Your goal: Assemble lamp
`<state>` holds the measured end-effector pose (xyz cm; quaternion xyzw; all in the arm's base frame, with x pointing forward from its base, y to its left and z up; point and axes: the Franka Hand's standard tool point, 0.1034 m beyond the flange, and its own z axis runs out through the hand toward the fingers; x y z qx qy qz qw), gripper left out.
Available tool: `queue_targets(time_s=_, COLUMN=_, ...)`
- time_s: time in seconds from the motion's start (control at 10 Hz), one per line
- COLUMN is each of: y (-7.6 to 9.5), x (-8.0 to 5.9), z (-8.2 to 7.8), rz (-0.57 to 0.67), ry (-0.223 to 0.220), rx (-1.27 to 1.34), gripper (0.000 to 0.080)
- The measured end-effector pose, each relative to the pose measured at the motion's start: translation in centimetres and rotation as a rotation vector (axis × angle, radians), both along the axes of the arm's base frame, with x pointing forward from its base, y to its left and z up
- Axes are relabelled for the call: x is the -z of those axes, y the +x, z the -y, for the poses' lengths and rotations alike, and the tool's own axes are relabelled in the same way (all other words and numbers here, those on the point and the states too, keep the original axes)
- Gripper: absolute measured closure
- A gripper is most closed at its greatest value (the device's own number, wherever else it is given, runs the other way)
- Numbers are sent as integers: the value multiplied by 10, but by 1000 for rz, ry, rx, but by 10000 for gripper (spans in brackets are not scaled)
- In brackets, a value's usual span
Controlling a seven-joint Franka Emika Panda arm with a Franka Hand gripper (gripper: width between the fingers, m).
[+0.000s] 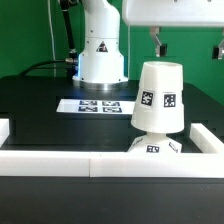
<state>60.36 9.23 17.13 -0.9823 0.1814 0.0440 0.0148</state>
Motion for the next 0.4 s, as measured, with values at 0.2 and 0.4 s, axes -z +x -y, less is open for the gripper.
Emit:
queue_targets(time_s=0.2, y=-7, x=3, z=-6, rz=-8, ry=-8, rx=13, gripper=101)
queue_targets(time_s=0.4, y=-7, x=4, z=-6, rz=-9, ry=-8, rx=11, gripper=100)
